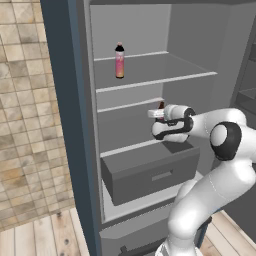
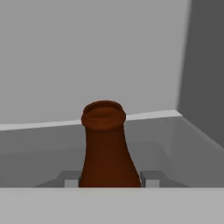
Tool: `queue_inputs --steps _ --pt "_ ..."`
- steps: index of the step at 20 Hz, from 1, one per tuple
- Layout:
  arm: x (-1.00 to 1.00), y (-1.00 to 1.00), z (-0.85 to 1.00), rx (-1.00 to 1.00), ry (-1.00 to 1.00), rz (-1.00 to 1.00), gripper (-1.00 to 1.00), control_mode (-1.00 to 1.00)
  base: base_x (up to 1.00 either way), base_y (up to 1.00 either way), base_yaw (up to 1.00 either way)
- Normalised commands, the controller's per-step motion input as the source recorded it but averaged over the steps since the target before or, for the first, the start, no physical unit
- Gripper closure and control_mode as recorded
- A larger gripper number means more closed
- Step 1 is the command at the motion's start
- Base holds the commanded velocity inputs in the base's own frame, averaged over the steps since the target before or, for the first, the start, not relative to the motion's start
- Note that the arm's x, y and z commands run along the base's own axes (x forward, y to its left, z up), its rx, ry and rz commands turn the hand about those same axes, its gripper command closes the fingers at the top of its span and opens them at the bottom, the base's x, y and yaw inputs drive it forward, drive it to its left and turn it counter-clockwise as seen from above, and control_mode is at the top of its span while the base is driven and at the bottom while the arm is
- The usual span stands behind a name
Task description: Open the fridge, grab two sodas, and place both sodas inside the bowl with ice on the dining counter.
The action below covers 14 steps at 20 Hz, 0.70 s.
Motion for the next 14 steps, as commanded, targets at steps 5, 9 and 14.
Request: queue_inputs --steps 5,9,14 --pt "-0.23 0.08 0.01 0.03 -0.04 0.00 1.00 -1.00 0.00 0.00 0.00" --pt "-0.21 0.22 0.14 0.03 0.00 0.00 1.00 -1.00 0.00 0.00 0.00" --pt "-0.22 0.28 0.47 0.01 0.04 0.00 1.00 -1.00 0.00 0.00 0.00"
